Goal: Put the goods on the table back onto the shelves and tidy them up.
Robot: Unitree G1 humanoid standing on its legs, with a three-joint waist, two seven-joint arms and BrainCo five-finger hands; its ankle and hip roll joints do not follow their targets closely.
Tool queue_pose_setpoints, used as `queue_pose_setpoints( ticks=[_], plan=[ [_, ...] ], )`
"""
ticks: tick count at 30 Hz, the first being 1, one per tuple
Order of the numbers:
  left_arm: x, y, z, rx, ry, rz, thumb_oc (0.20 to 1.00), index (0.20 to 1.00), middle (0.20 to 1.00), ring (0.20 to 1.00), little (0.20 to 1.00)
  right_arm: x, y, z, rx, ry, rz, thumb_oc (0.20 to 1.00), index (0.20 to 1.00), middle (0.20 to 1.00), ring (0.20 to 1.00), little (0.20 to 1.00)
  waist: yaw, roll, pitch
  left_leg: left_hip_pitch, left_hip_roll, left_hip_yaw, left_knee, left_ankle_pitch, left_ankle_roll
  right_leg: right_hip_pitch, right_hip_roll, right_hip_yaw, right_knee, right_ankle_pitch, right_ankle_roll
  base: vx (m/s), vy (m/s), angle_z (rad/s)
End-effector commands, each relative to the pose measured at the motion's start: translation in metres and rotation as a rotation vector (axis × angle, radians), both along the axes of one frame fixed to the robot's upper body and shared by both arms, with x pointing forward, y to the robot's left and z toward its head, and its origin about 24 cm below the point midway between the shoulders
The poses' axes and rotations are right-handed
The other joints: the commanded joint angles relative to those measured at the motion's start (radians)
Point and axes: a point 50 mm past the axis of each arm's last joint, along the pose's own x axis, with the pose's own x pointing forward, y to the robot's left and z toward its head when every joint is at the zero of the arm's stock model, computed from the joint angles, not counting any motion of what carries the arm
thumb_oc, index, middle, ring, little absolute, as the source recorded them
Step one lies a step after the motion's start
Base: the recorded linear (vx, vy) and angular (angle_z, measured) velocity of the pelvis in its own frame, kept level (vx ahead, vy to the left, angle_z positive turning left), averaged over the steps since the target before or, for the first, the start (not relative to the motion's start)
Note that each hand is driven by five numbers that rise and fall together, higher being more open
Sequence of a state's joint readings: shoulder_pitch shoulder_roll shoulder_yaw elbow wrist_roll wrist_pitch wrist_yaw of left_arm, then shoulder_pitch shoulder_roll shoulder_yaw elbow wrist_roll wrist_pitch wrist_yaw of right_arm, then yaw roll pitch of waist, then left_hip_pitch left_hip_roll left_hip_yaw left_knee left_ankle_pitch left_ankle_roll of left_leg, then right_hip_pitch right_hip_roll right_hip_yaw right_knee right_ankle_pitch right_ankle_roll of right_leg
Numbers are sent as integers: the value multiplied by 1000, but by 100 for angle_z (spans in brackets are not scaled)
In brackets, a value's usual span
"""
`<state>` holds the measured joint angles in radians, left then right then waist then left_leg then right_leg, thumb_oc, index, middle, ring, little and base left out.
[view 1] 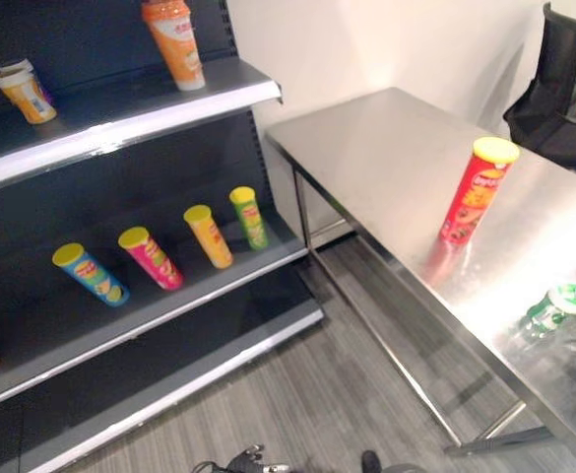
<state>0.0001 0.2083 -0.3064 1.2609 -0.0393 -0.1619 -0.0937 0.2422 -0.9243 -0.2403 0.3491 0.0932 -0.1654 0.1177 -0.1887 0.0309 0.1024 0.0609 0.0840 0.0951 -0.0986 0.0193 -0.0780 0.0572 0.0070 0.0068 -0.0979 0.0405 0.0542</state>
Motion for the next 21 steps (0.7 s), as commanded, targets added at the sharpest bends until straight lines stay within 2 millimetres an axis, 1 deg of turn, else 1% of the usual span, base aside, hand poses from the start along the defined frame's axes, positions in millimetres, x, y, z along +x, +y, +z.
queue_pose_setpoints(
  ticks=[1,6,10,12,15,21],
  plan=[
    [23,15,7,32,-51,17,1000,1000,1000,1000,1000,10,4,15,29,-90,35,1000,1000,1000,1000,1000,46,-72,-20,76,23,38,13,-61,-45,7,-57,55,75,-98,74,0,0,0],
    [22,11,6,24,-50,15,1000,1000,1000,1000,1000,14,8,14,3,-121,31,1000,1000,1000,1000,1000,51,-63,-21,82,24,43,12,-63,-44,13,-58,54,72,-101,73,0,0,0],
    [21,8,6,24,-47,7,1000,1000,1000,1000,1000,16,6,17,-84,-127,8,1000,1000,1000,1000,1000,54,-56,-23,86,23,39,11,-65,-41,19,-59,54,71,-104,71,0,0,0],
    [22,5,5,23,-49,6,1000,1000,1000,1000,1000,16,3,20,-128,-177,-39,1000,1000,1000,1000,1000,56,-49,-24,86,23,38,11,-69,-40,23,-59,49,70,-108,70,0,0,0],
    [22,4,5,26,-47,0,1000,1000,1000,1000,1000,17,3,22,-172,-210,-67,1000,1000,1000,1000,1000,60,-45,-25,89,21,35,11,-73,-38,28,-58,46,70,-112,68,0,0,0],
    [25,1,5,32,-57,-12,1000,1000,1000,1000,1000,25,9,25,-135,-304,-88,1000,1000,1000,1000,1000,70,-43,-25,93,21,31,11,-75,-36,34,-60,40,68,-114,68,0,0,0]
  ],
)
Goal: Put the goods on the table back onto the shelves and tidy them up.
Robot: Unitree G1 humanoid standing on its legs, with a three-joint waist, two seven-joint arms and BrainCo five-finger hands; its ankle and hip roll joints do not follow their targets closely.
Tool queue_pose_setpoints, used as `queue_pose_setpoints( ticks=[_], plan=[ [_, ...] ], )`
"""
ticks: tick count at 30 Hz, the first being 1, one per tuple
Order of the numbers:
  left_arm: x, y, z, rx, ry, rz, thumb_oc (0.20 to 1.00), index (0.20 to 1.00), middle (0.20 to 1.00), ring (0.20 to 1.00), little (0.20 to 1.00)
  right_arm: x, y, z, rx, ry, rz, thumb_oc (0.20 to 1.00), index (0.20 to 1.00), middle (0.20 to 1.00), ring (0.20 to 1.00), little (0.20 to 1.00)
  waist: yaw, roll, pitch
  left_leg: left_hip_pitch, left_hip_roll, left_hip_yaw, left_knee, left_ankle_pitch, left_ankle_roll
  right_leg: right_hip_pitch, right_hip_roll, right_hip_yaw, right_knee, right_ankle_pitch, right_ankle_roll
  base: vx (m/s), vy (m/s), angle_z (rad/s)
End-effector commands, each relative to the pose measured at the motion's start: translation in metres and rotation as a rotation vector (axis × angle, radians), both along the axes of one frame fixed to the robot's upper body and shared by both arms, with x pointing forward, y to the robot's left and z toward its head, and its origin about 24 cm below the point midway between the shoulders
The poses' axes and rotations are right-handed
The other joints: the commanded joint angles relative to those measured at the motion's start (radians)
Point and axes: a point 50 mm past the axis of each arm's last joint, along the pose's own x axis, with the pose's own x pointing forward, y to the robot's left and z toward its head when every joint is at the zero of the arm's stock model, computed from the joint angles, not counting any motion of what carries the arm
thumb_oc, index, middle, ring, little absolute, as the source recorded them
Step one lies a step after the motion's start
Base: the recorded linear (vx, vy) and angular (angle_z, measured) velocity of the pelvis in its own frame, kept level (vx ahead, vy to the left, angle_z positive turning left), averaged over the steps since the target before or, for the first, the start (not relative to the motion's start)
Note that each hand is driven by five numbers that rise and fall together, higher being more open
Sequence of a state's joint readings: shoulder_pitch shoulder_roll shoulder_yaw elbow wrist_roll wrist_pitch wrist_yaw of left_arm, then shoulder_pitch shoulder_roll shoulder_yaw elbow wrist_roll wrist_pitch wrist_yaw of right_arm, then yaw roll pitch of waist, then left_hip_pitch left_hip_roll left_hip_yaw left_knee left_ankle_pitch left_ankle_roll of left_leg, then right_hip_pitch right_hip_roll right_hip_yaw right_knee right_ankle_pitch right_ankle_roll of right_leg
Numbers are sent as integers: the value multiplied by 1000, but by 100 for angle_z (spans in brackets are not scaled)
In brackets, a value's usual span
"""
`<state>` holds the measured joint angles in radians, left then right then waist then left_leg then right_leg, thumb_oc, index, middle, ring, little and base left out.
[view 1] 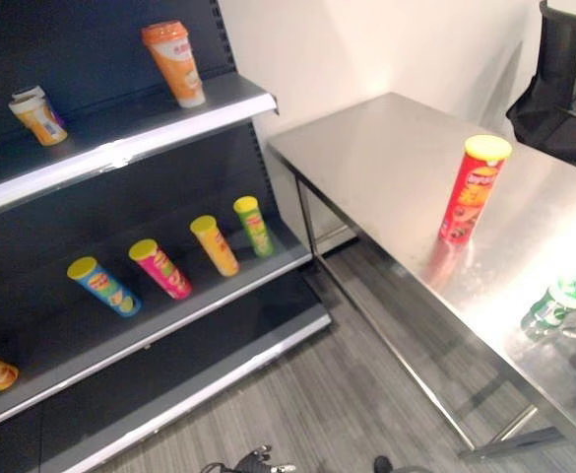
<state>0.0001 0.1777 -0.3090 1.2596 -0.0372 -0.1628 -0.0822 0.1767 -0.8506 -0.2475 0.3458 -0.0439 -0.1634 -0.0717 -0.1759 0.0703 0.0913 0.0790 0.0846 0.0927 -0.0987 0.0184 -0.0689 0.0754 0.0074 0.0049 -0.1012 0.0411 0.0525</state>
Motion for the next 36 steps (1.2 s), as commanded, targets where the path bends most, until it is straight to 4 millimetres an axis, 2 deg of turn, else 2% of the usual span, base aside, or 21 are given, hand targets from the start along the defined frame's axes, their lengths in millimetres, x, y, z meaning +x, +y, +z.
queue_pose_setpoints(
  ticks=[1,4,7,8,9,10,13,19,28,29,30,31,33,36],
  plan=[
    [25,13,7,55,-59,-9,1000,1000,1000,1000,1000,18,10,28,8,-213,30,1000,1000,1000,1000,1000,64,-82,-18,77,21,29,11,-76,-46,20,-60,41,71,-118,68,18,-21,6],
    [25,13,7,54,-63,5,1000,1000,1000,1000,1000,29,21,39,78,-322,77,1000,1000,1000,1000,1000,77,-83,-25,70,24,21,11,-65,-48,22,-61,30,69,-115,64,16,-30,19],
    [24,13,7,55,-62,9,1000,1000,1000,1000,1000,34,27,40,87,-331,98,1000,1000,1000,1000,1000,85,-84,-28,71,25,18,11,-65,-50,25,-60,20,69,-118,62,9,-15,12],
    [24,14,7,55,-61,10,1000,1000,1000,1000,1000,36,27,39,90,-327,99,868,868,868,868,868,87,-85,-29,71,25,17,11,-64,-50,26,-60,19,69,-118,61,0,0,0],
    [24,14,7,54,-62,14,1000,1000,1000,1000,1000,36,27,38,89,-316,102,363,363,363,363,363,89,-85,-29,70,25,16,11,-64,-51,26,-59,18,69,-119,61,0,0,0],
    [24,14,7,54,-62,14,1000,1000,1000,1000,1000,36,27,38,89,-316,102,200,200,200,200,200,89,-85,-29,70,25,15,11,-64,-51,26,-59,18,69,-119,61,35,-17,0],
    [26,14,8,55,-68,9,1000,1000,1000,1000,1000,39,29,35,32,-236,131,200,200,200,200,200,93,-89,-26,69,27,11,11,-62,-53,29,-58,14,68,-121,61,0,-11,0],
    [26,16,8,54,-71,32,1000,1000,1000,1000,1000,35,29,34,16,-209,144,200,200,200,200,200,92,-88,-19,69,33,5,11,-59,-57,29,-53,6,73,-128,57,-1,-38,7],
    [27,15,9,54,-78,30,1000,1000,1000,1000,1000,34,32,47,-25,-280,152,213,213,213,213,213,87,-87,-21,75,54,2,11,-51,-68,40,-31,8,71,-140,42,-6,-48,0],
    [27,15,9,53,-78,30,1000,1000,1000,1000,1000,33,33,48,-25,-285,154,520,520,520,520,520,87,-86,-21,75,54,2,11,-51,-68,40,-30,7,70,-139,42,0,0,0],
    [27,14,9,51,-80,32,1000,1000,1000,1000,1000,33,34,50,-24,-298,161,903,903,903,903,903,85,-86,-22,75,55,1,11,-51,-68,40,-29,7,70,-139,42,0,0,0],
    [27,14,9,51,-80,31,1000,1000,1000,1000,1000,33,34,50,-24,-298,160,1000,1000,1000,1000,1000,85,-86,-22,75,55,1,11,-51,-69,40,-29,7,70,-139,42,0,0,0],
    [28,14,9,49,-84,37,1000,1000,1000,1000,1000,32,38,54,-25,-325,174,1000,1000,1000,1000,1000,84,-86,-23,75,56,3,11,-52,-69,41,-28,7,69,-138,41,0,0,0],
    [26,14,8,47,-78,43,1000,1000,1000,1000,1000,30,43,49,-2,-329,187,1000,1000,1000,1000,1000,81,-86,-21,76,54,8,11,-54,-68,39,-28,7,68,-134,42,0,0,0]
  ],
)
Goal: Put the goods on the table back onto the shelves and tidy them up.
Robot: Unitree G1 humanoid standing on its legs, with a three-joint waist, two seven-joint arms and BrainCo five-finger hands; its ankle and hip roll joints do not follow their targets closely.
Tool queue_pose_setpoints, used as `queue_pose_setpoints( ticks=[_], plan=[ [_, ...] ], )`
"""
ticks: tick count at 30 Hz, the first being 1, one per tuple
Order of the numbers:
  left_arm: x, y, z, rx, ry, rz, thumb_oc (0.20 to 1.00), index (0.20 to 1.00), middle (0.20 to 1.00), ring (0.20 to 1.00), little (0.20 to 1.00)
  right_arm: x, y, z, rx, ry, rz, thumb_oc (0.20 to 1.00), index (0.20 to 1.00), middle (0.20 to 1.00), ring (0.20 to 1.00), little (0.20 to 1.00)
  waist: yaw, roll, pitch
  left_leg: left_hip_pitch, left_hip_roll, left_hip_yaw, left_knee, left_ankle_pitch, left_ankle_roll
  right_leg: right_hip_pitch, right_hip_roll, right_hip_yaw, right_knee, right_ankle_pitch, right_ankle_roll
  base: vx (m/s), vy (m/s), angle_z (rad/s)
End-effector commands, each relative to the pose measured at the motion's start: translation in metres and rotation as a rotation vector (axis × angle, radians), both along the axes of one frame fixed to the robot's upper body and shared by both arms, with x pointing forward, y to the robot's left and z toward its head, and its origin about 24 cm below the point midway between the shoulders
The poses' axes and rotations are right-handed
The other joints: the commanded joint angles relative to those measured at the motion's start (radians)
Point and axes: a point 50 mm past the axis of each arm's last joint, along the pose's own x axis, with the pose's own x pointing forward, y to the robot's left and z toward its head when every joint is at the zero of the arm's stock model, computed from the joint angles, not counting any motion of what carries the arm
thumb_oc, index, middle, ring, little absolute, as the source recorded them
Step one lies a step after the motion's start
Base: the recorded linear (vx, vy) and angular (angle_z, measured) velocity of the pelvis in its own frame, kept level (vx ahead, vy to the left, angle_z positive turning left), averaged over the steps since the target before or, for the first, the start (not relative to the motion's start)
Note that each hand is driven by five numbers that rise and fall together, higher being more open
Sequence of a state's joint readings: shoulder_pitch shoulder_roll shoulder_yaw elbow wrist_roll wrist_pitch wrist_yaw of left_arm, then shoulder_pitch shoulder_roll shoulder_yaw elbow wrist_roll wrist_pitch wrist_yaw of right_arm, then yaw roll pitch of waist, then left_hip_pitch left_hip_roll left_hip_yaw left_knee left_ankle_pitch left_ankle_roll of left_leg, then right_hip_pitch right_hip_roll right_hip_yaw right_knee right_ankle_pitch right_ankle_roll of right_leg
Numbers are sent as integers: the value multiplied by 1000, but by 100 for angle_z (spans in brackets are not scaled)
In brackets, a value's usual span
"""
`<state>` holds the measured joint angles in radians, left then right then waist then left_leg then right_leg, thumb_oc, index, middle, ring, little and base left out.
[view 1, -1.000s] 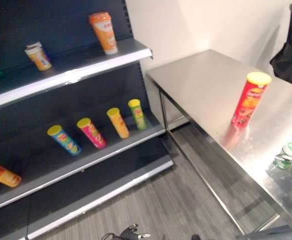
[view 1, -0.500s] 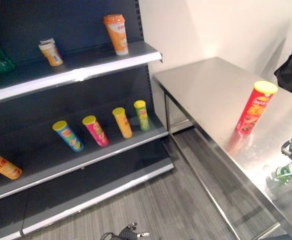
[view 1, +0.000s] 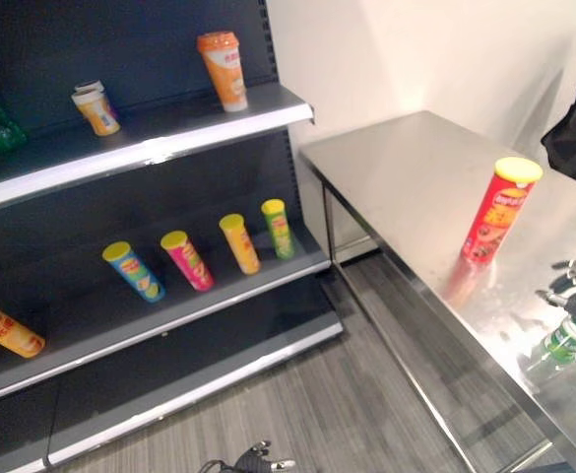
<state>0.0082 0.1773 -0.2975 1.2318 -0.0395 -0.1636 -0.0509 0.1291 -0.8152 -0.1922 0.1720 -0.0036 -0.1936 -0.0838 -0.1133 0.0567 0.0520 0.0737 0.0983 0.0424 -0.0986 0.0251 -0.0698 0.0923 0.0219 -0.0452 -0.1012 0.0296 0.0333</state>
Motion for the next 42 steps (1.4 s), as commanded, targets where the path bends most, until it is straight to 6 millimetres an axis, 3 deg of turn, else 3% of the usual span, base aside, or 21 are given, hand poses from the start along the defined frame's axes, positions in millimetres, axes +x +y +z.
queue_pose_setpoints(
  ticks=[1,12,18,23,29,30,31,38,39,40,42],
  plan=[
    [23,13,6,28,-49,20,1000,1000,1000,1000,1000,3,1,27,-29,-168,1,1000,1000,1000,1000,1000,18,-73,19,81,40,60,11,-60,-67,22,-42,59,68,-122,62,0,0,0],
    [22,10,6,21,-51,22,1000,1000,1000,1000,1000,-15,2,-3,-5,-51,-29,1000,1000,1000,1000,1000,-2,-68,24,82,34,83,11,-68,-61,9,-50,73,67,-113,69,-5,15,-3],
    [20,9,5,23,-45,15,1000,1000,1000,1000,1000,-19,-2,-5,-37,-44,-59,1000,1000,1000,1000,1000,-10,-64,25,91,32,97,11,-84,-57,10,-51,85,64,-116,74,7,23,-9],
    [21,7,5,26,-50,3,1000,1000,1000,1000,1000,-17,0,8,-51,-121,-64,1000,1000,1000,1000,1000,-14,-63,26,99,29,112,11,-89,-54,11,-54,95,60,-111,78,-2,28,-9],
    [21,7,5,26,-46,7,1000,1000,1000,1000,1000,-17,0,-9,-25,-27,-59,1000,1000,1000,1000,1000,-13,-69,27,97,26,114,11,-89,-52,9,-57,96,60,-108,79,-3,12,-5],
    [21,8,5,26,-47,8,1000,1000,1000,1000,1000,-18,0,-12,-18,-17,-63,834,834,834,834,834,-13,-69,27,96,26,114,11,-89,-52,9,-57,95,60,-108,79,0,0,0],
    [21,8,5,27,-47,11,1000,1000,1000,1000,1000,-17,1,-16,-2,-4,-60,200,200,200,200,200,-11,-71,26,96,26,113,11,-89,-52,8,-58,95,60,-108,79,0,0,0],
    [22,8,6,26,-52,5,1000,1000,1000,1000,1000,-12,4,-11,-3,-16,-31,200,200,200,200,200,-2,-73,25,97,28,105,11,-89,-54,18,-58,84,57,-114,77,4,-11,2],
    [22,9,6,29,-52,0,1000,1000,1000,1000,1000,-11,4,-6,-13,-36,-26,200,200,200,200,200,-1,-72,25,98,30,103,11,-89,-55,19,-58,83,58,-116,75,37,-114,8],
    [25,9,7,35,-60,-21,1000,1000,1000,1000,1000,-5,9,17,-44,-146,0,200,200,200,200,200,3,-69,25,101,38,96,11,-86,-62,24,-49,80,59,-125,69,39,-128,8],
    [30,9,9,37,-78,-32,1000,1000,1000,1000,1000,3,16,36,-74,-235,35,200,200,200,200,200,12,-67,25,102,48,91,14,-77,-68,25,-36,80,60,-132,61,32,-154,4]
  ],
)
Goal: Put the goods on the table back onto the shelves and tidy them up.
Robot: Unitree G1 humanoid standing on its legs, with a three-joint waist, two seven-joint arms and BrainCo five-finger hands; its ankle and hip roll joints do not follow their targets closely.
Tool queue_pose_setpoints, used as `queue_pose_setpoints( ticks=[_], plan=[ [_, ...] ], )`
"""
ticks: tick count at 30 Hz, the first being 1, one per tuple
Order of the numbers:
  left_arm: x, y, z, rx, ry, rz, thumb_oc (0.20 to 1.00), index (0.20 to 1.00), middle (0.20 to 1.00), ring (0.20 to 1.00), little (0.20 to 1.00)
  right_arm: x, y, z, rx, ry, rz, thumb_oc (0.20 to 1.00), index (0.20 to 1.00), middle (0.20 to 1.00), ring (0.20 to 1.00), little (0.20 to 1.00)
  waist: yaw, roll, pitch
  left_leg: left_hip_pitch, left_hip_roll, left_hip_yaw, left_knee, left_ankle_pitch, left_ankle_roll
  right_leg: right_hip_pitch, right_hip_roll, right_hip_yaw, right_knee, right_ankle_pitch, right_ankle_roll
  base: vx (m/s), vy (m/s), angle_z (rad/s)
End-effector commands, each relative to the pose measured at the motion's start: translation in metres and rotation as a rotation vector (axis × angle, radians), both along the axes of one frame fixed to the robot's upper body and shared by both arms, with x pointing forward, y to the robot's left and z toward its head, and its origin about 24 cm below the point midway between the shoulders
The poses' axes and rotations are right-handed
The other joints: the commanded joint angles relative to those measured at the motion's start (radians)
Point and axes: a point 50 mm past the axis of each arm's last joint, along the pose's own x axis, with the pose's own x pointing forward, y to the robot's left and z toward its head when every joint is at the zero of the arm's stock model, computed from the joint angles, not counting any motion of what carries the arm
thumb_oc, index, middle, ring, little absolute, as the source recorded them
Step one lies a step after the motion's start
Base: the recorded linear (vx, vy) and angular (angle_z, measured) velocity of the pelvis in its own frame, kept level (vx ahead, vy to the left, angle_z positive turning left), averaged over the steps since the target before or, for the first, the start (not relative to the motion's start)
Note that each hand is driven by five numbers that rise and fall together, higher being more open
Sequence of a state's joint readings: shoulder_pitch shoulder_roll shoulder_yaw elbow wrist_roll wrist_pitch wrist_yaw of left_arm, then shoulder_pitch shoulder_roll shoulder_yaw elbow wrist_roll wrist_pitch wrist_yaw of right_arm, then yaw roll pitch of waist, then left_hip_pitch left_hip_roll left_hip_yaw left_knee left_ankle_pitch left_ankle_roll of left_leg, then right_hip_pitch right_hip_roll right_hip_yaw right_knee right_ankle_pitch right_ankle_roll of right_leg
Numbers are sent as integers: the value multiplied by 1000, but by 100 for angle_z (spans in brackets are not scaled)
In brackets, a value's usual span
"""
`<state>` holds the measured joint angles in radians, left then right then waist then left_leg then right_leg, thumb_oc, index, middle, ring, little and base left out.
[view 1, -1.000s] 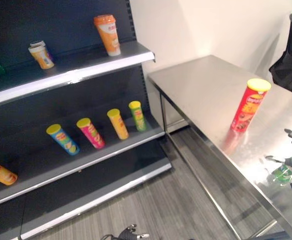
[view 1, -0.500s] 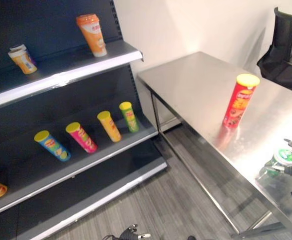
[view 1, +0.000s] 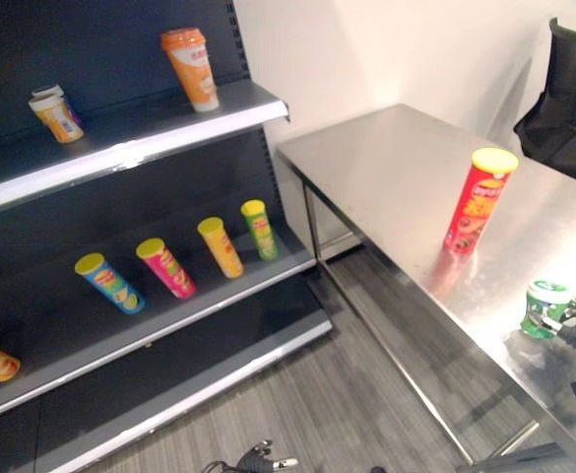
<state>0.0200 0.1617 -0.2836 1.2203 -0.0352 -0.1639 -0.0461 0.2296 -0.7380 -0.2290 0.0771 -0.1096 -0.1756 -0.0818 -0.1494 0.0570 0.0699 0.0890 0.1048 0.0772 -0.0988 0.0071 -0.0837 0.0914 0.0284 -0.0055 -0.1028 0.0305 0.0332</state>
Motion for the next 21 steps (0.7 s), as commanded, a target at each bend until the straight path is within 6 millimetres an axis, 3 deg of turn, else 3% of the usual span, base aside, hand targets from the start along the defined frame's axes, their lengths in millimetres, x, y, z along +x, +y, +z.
queue_pose_setpoints(
  ticks=[1,2,6,8,10,12,13,15,16,18,21],
  plan=[
    [34,14,10,53,-80,-46,1000,1000,1000,1000,1000,24,9,59,-42,-314,59,200,200,200,200,200,51,-67,10,87,48,55,20,-57,-58,28,-38,42,63,-135,57,17,-202,3],
    [40,15,13,52,-102,-35,1000,1000,1000,1000,1000,27,16,76,-49,-396,92,200,200,200,200,200,60,-70,17,72,62,46,58,-54,-66,31,-27,47,64,-141,45,8,-169,3],
    [43,15,14,34,-118,-4,1000,1000,1000,1000,1000,30,21,91,-36,-480,116,200,200,200,200,200,79,-80,44,3,74,5,192,-43,-75,50,-16,38,66,-148,23,-19,-132,21],
    [50,17,18,28,-151,53,1000,1000,1000,1000,1000,33,28,109,-52,-553,154,200,200,200,200,200,119,-101,88,-116,47,-55,359,40,-96,77,-23,20,64,-151,7,-81,-145,45],
    [55,19,20,24,-179,102,1000,1000,1000,1000,1000,33,29,117,-64,-585,153,200,200,200,200,200,114,-112,106,-211,55,-47,418,61,-92,86,-33,-16,56,-155,8,-39,-58,67],
    [52,18,19,26,-179,122,1000,1000,1000,1000,1000,32,31,123,-77,-611,159,200,200,200,200,200,115,-117,99,-241,77,0,334,51,-83,94,-44,-48,42,-162,14,121,32,92],
    [43,18,15,44,-150,120,1000,1000,1000,1000,1000,33,32,133,-80,-662,165,200,200,200,200,200,130,-111,88,-266,88,22,198,102,-86,101,-44,-69,31,-169,28,209,75,90],
    [39,19,13,61,-130,113,1000,1000,1000,1000,1000,34,35,138,-81,-690,171,200,200,200,200,200,137,-110,79,-290,95,49,78,134,-94,109,-46,-79,24,-185,34,161,69,72],
    [39,19,13,61,-130,113,1000,1000,1000,1000,1000,34,35,138,-81,-690,172,200,200,200,200,200,137,-110,79,-289,95,50,74,136,-94,109,-46,-79,24,-185,34,117,48,48],
    [27,22,9,87,-93,119,1000,1000,1000,1000,1000,35,37,142,-103,-707,171,200,200,200,200,200,147,-110,64,-317,101,120,23,142,-87,136,-40,-85,18,-208,41,269,166,9],
    [21,26,8,93,-77,132,1000,1000,1000,1000,1000,37,39,142,-109,-702,173,200,200,200,200,200,160,-107,48,-305,92,106,19,160,-88,150,-46,-73,20,-217,44,259,206,-2]
  ],
)
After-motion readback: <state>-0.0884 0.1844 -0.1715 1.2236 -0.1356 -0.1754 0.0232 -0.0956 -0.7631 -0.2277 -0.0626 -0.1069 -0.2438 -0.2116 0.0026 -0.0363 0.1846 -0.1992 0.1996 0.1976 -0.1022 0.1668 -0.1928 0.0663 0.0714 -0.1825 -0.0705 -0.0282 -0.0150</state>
